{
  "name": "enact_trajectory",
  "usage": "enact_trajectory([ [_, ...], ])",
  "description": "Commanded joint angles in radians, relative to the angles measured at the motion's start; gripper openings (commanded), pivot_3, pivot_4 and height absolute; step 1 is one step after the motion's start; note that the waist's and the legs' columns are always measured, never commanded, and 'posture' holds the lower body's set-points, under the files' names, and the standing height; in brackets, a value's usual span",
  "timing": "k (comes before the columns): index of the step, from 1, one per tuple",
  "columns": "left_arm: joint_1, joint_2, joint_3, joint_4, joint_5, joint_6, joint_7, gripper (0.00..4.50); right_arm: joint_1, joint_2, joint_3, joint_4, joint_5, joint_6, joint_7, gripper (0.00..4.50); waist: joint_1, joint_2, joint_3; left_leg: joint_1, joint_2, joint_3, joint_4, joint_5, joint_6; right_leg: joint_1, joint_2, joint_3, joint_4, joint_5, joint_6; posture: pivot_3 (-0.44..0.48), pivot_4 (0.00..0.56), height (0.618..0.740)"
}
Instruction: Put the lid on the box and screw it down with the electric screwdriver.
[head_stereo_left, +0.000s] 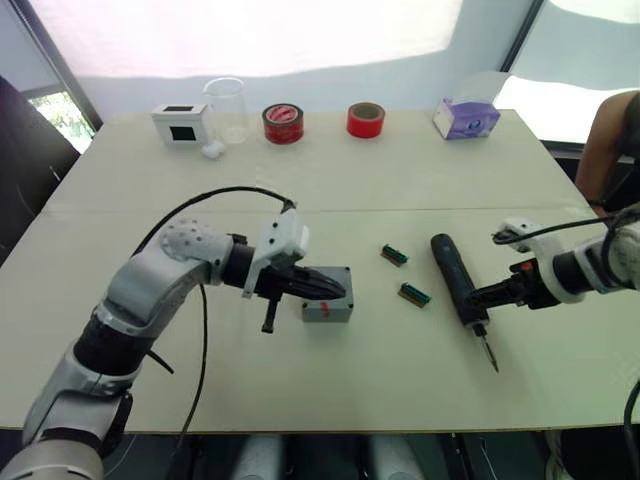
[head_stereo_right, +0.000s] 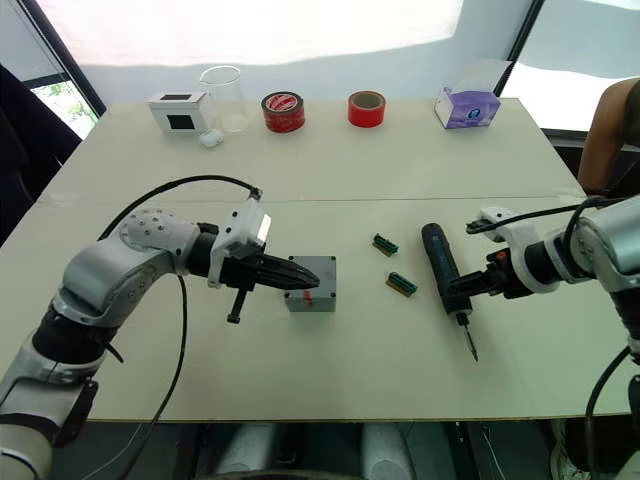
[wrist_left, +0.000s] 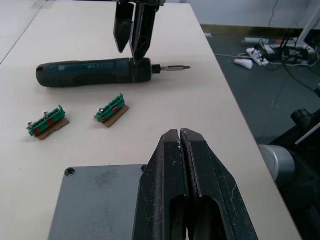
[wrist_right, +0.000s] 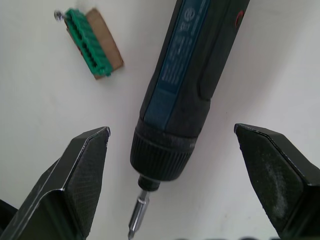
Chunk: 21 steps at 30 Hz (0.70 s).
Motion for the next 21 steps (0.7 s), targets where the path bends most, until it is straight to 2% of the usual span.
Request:
enact_trajectory([
  [1,0.008,0.004,0.022,-0.039,-0.001,-0.007,0.019,0.00,-0.039,0.003,0.046,0.023,-0.031,-0.031,0.033,4.29,0.002,0.000,0.000,0.000,0.000,0.000,0.000,0.000,0.000,0.000,0.000,0.000,0.000,0.000,0.000,0.000,0.150,0.740],
  [8,0.042,0.011,0.074,-0.037,0.004,0.007,0.103,0.00,-0.052,0.050,0.182,0.076,-0.132,-0.098,0.044,4.29,0.002,0.000,0.000,-0.003,0.000,-0.001,0.002,0.000,0.000,-0.002,0.000,-0.001,0.000,0.001,0.001,0.000,0.150,0.740],
  [13,0.074,0.027,0.107,-0.056,-0.012,0.027,0.137,0.00,-0.038,0.066,0.222,0.059,-0.163,-0.098,0.052,4.29,0.001,-0.001,0.000,-0.003,0.000,-0.001,0.002,0.000,0.000,-0.002,0.001,-0.001,0.001,0.001,0.001,0.000,0.150,0.740],
  [21,0.082,0.028,0.118,-0.056,-0.014,0.033,0.153,0.00,-0.029,0.104,0.211,0.071,-0.197,-0.050,0.033,1.83,0.002,-0.002,-0.001,-0.003,0.000,-0.002,0.006,-0.001,0.001,0.000,0.000,-0.002,0.001,0.001,0.002,0.000,0.150,0.740],
])
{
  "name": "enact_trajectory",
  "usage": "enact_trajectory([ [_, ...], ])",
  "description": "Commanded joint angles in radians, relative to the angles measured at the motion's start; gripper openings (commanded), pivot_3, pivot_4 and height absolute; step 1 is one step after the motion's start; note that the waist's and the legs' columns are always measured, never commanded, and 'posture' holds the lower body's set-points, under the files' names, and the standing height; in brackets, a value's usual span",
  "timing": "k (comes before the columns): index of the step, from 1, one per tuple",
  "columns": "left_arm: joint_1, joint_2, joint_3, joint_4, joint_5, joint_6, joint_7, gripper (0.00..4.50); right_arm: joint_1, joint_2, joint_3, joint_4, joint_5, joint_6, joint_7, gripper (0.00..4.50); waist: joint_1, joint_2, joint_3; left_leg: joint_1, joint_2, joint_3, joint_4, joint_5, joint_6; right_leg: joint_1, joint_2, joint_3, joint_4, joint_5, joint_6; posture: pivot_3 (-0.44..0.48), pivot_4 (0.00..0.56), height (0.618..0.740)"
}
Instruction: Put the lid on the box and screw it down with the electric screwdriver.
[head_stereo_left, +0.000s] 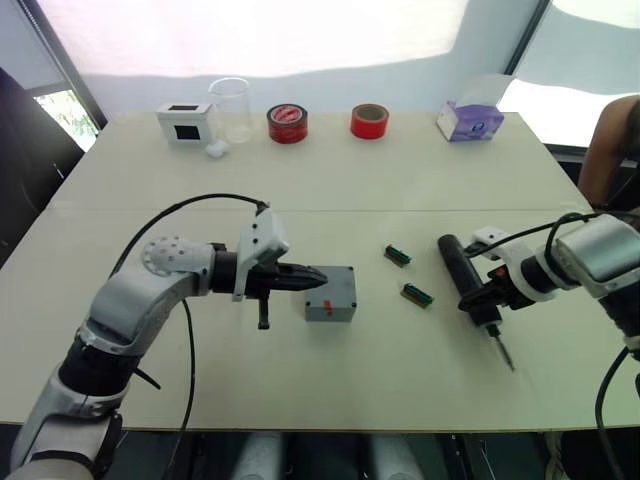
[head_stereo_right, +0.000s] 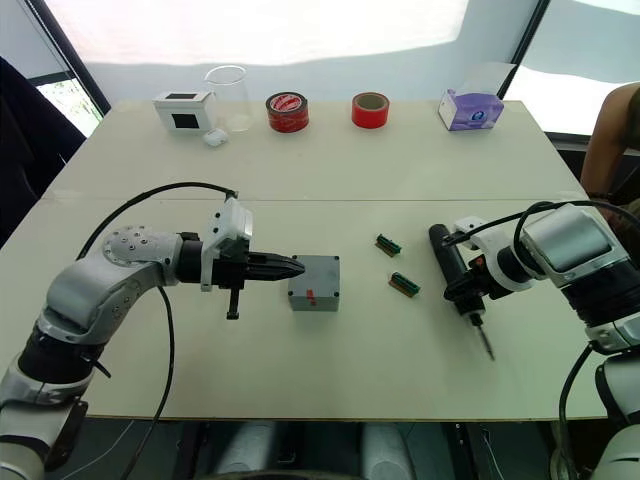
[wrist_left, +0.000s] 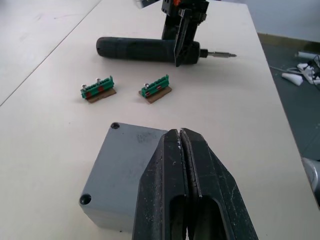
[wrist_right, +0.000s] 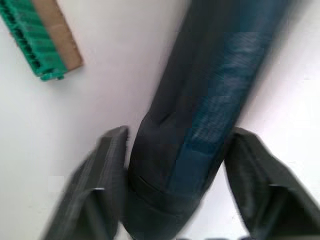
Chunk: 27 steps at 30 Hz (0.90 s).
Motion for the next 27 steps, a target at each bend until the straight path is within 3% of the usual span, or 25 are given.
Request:
enact_trajectory([
  [1,-0.011,0.009,0.030,-0.022,-0.010,-0.007,0.001,0.00,0.013,0.033,-0.007,0.015,-0.002,0.052,-0.020,1.82,0.000,-0.001,0.000,0.000,0.000,0.000,0.000,0.000,0.000,0.000,0.000,0.000,0.000,0.000,0.000,0.000,0.150,0.740],
  [6,-0.044,0.003,0.030,0.032,0.002,-0.023,-0.010,0.00,0.012,0.062,-0.080,0.040,-0.023,0.073,-0.070,1.82,0.000,-0.001,-0.001,0.000,0.000,-0.001,0.000,0.000,0.000,0.000,0.000,0.000,0.000,0.000,0.000,0.000,0.150,0.740],
  [9,-0.069,0.007,0.042,0.089,0.007,-0.040,-0.028,0.00,-0.069,0.132,-0.221,0.120,-0.046,0.058,-0.144,1.82,-0.003,-0.002,-0.001,0.000,0.000,-0.001,0.002,0.000,0.000,0.001,0.000,0.000,0.000,0.001,-0.001,0.000,0.150,0.740],
  [13,-0.096,-0.007,0.077,0.171,-0.011,-0.040,-0.027,0.00,-0.196,0.277,-0.592,0.193,-0.025,-0.219,-0.327,1.82,-0.008,0.005,0.003,-0.003,-0.001,0.003,0.001,0.001,-0.002,-0.006,0.001,0.003,0.003,0.002,0.001,0.000,0.150,0.740],
  [15,-0.101,-0.011,0.092,0.190,-0.019,-0.038,-0.031,0.00,-0.193,0.320,-0.677,0.151,-0.008,-0.306,-0.362,1.82,-0.002,0.006,0.003,-0.012,-0.002,0.004,0.003,0.005,-0.008,-0.018,0.001,0.005,0.011,0.002,0.001,0.000,0.150,0.740],
  [17,-0.103,-0.009,0.080,0.185,-0.018,-0.023,-0.035,0.00,-0.205,0.480,-0.929,-0.012,0.171,-0.333,-0.446,1.82,0.002,0.006,0.003,-0.021,-0.001,0.003,0.004,0.006,-0.010,-0.028,0.002,0.003,0.017,0.001,-0.001,0.000,0.150,0.740],
  [19,-0.102,-0.002,0.062,0.183,-0.010,-0.015,-0.049,0.00,-0.178,0.618,-1.060,-0.201,0.285,-0.357,-0.525,1.82,-0.002,0.006,0.003,-0.025,0.001,0.001,0.005,0.007,-0.011,-0.030,0.004,0.002,0.018,0.001,-0.001,0.000,0.150,0.740],
  [24,-0.107,-0.013,0.011,0.235,0.032,-0.033,-0.068,0.00,0.016,0.833,-0.963,-0.513,0.400,-0.418,-0.574,1.82,0.001,0.004,0.001,-0.022,-0.001,0.001,0.008,0.006,-0.009,-0.025,0.003,0.002,0.019,0.002,-0.001,0.000,0.150,0.740],
  [27,-0.116,-0.025,-0.007,0.255,0.047,-0.040,-0.079,0.00,0.146,0.860,-0.824,-0.606,0.328,-0.528,-0.546,1.82,0.000,0.004,0.002,-0.022,-0.002,0.001,0.009,0.004,-0.005,-0.024,0.003,0.003,0.019,0.003,0.001,0.000,0.150,0.740],
])
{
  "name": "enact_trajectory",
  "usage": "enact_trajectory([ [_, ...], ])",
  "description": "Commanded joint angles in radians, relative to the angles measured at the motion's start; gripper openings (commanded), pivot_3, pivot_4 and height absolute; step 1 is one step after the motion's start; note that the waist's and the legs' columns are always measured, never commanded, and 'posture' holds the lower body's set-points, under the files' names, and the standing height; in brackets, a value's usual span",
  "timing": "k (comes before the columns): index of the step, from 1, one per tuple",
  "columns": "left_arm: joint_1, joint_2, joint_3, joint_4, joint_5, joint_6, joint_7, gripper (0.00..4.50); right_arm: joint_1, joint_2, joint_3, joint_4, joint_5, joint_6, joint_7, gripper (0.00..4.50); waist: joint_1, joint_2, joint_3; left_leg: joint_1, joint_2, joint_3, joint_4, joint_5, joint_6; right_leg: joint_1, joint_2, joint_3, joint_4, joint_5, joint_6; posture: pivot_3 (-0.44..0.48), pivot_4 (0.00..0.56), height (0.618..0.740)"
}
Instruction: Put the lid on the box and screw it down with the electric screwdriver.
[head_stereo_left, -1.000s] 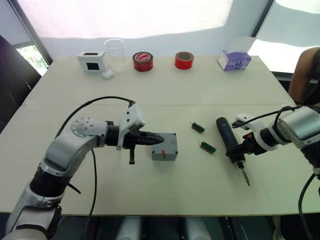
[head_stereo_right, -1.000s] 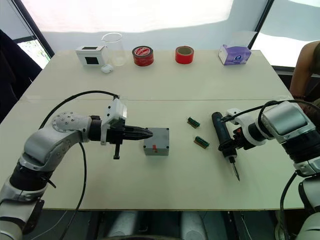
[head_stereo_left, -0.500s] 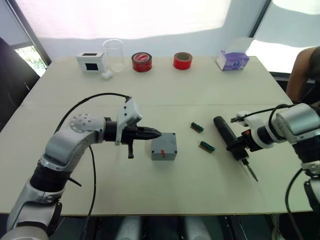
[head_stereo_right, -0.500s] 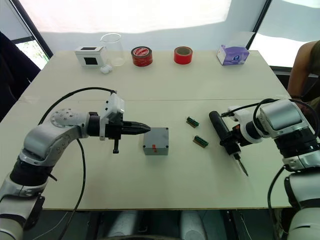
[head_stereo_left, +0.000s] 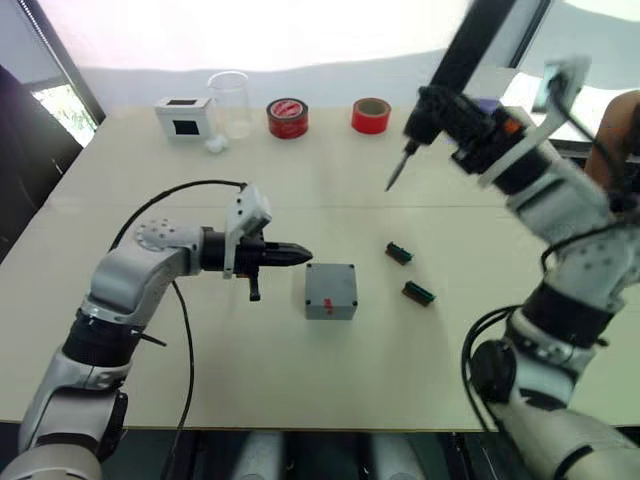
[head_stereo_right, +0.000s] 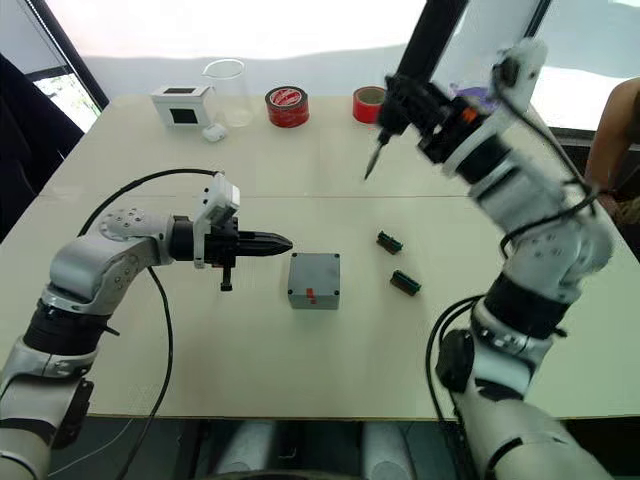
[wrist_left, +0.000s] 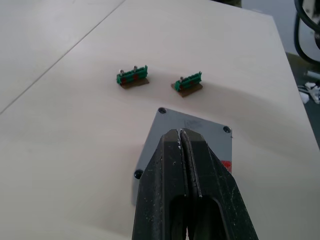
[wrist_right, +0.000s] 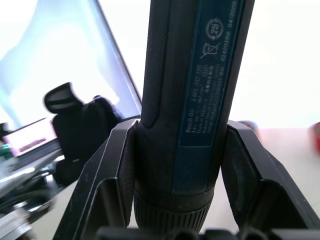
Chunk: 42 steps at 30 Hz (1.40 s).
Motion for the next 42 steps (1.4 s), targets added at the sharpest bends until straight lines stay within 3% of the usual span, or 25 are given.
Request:
enact_trajectory([
  [1,-0.021,-0.012,-0.009,0.008,0.014,-0.021,-0.018,0.00,0.080,-0.003,0.136,-0.118,-0.059,-0.144,0.029,1.82,0.001,0.000,0.000,0.000,0.000,0.000,0.000,0.000,0.001,-0.001,0.000,0.000,0.000,0.000,0.000,0.000,0.150,0.740],
  [11,-0.011,-0.071,-0.117,0.056,0.139,-0.116,-0.033,0.00,0.283,0.000,0.392,-0.124,-0.250,-0.432,0.072,1.82,-0.006,0.000,0.000,0.000,0.000,0.000,0.000,0.003,-0.002,-0.002,0.002,0.000,0.001,0.000,0.000,0.000,0.150,0.740],
  [17,0.016,-0.098,-0.135,0.105,0.197,-0.170,-0.004,0.00,0.300,-0.011,0.425,-0.111,-0.288,-0.479,0.067,1.82,-0.001,0.000,0.000,0.000,0.001,0.000,0.000,0.003,-0.002,-0.002,0.002,0.000,0.001,0.000,0.000,0.000,0.150,0.740],
  [42,0.035,-0.116,-0.132,0.047,0.181,-0.113,-0.001,0.00,0.398,-0.053,0.480,-0.030,-0.412,-0.627,0.068,1.82,0.000,0.000,-0.001,0.003,0.001,0.000,0.001,0.002,-0.001,0.001,0.002,0.001,0.001,0.000,0.000,0.000,0.150,0.740],
])
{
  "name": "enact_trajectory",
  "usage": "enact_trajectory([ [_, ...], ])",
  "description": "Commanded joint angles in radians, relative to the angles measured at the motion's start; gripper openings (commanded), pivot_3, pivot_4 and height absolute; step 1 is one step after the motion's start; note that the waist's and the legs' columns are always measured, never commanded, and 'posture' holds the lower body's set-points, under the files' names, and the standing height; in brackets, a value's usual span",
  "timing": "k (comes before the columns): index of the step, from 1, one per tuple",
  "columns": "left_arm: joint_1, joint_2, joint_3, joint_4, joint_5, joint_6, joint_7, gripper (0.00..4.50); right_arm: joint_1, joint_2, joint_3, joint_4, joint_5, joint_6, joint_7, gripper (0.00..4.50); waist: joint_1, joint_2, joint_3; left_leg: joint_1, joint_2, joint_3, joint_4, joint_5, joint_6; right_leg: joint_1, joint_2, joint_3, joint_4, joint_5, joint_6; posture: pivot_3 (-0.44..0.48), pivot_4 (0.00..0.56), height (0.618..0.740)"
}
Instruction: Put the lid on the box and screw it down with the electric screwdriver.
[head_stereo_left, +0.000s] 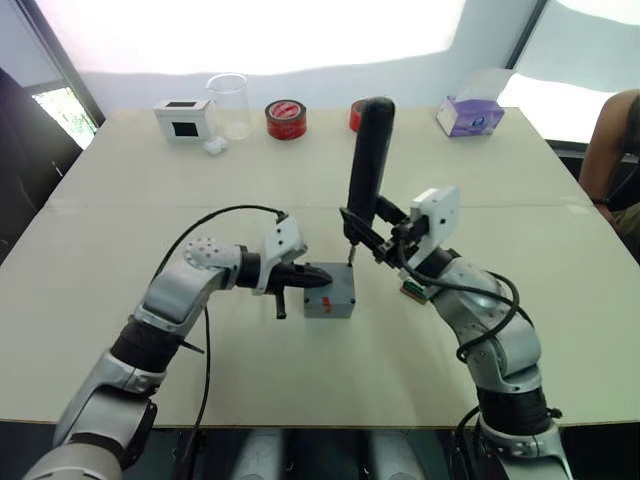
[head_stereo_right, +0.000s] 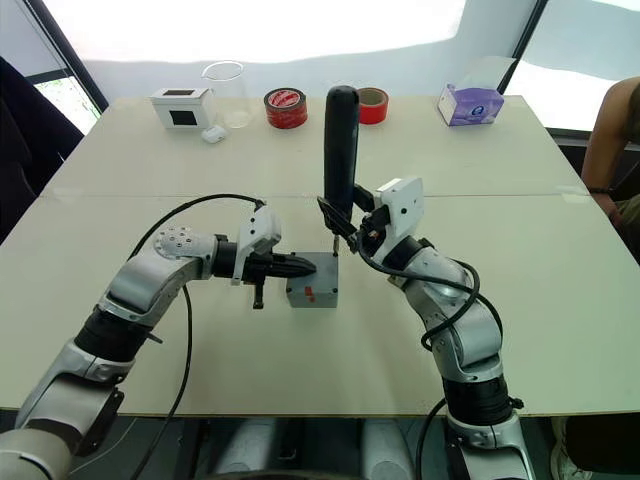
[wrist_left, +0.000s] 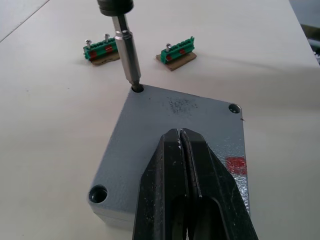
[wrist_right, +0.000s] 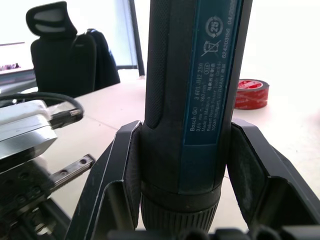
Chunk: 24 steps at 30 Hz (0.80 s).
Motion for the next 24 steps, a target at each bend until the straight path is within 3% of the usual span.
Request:
enact_trajectory([
  [1,0.020,0.010,-0.004,-0.018,0.004,0.013,-0.009,0.00,0.015,-0.004,-0.006,-0.006,-0.009,-0.019,-0.001,1.82,0.000,0.000,0.000,0.001,0.000,0.000,0.000,0.000,0.000,0.001,0.000,0.000,0.000,0.000,0.000,0.000,0.150,0.740],
  [7,0.033,0.021,-0.023,-0.013,0.030,-0.004,-0.017,0.00,0.072,-0.019,0.023,-0.020,0.025,0.047,0.023,1.82,0.001,0.000,0.000,0.016,0.000,0.000,-0.003,-0.003,0.005,0.017,0.000,0.000,-0.005,0.000,0.000,0.000,0.150,0.740],
  [14,0.051,0.020,-0.030,-0.004,0.058,-0.027,-0.023,0.00,0.095,-0.027,0.080,0.015,-0.057,0.105,-0.039,1.82,-0.002,-0.003,-0.005,0.032,0.001,0.000,-0.006,-0.005,0.007,0.032,0.000,0.000,-0.006,-0.003,-0.003,0.000,0.150,0.740],
  [24,0.059,0.023,-0.031,0.008,0.078,-0.041,-0.030,0.00,0.105,-0.035,0.119,0.031,-0.076,0.124,-0.032,1.82,0.000,-0.004,-0.018,0.033,0.001,-0.001,-0.006,-0.005,0.007,0.032,0.000,-0.001,-0.005,-0.003,-0.004,0.000,0.150,0.740],
])
